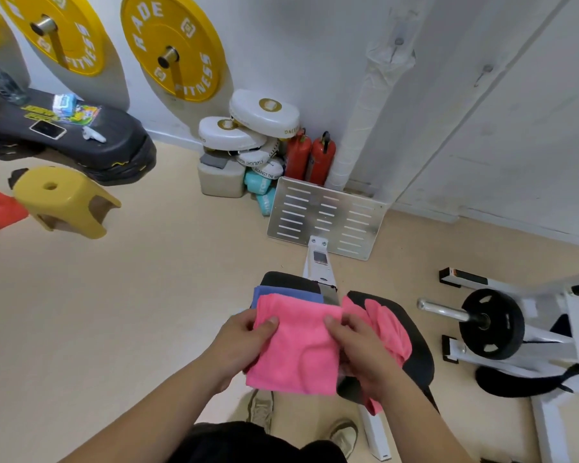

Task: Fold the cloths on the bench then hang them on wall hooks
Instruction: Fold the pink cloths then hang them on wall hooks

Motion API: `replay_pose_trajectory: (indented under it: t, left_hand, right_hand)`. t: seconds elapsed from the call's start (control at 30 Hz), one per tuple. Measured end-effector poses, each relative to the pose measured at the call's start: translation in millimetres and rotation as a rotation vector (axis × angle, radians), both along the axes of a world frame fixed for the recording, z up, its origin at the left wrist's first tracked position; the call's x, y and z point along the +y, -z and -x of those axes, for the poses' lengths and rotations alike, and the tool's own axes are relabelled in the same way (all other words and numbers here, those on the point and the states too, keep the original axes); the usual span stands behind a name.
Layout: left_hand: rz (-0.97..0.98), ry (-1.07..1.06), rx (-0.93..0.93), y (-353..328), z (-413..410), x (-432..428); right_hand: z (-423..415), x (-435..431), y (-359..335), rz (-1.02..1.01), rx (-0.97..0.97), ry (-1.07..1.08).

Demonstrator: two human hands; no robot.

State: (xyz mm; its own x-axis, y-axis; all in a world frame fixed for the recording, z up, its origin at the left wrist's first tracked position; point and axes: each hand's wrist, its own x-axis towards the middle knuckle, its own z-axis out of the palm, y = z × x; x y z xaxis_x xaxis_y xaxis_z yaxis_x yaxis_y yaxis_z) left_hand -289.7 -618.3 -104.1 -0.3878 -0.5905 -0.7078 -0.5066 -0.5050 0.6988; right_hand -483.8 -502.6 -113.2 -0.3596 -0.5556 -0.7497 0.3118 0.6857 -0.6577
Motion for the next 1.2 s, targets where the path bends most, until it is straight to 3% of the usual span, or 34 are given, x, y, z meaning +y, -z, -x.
replay_pose_trajectory:
  t: [0.2, 0.5, 0.6, 0.7, 0.8, 0.9, 1.0, 1.2]
  left_hand:
    - [0.078, -0.024, -0.072, 10, 18, -31]
    - [0.316, 0.136, -0.341, 66, 12, -34]
    - [0.66, 0.254, -0.389, 65, 10, -30]
    - [1.073, 0.565, -0.24, 63, 14, -26]
    - [0.934, 0.831, -0.257, 70, 18, -20]
    - [0.799, 0.912, -0.364, 76, 18, -21]
    - [0.816, 0.945, -0.383, 76, 20, -25]
    - [0.871, 0.998, -0.416, 75, 17, -21]
  right_hand:
    - [3, -43, 25, 0.082, 0.326, -0.023]
    - [0, -53, 74, -0.09, 0.474, -0.032]
    - [-1, -54, 67, -0.107, 0.501, -0.009]
    - [-2, -47, 61, -0.017, 0.727, -0.075]
    - [-7, -38, 61, 0.071, 0.774, -0.342]
    - [-9, -26, 68, 0.016, 0.657, -0.528]
    - [-8, -19, 71, -0.079, 0.55, -0.572]
    - [-9, -23, 73, -0.114, 0.581, -0.565]
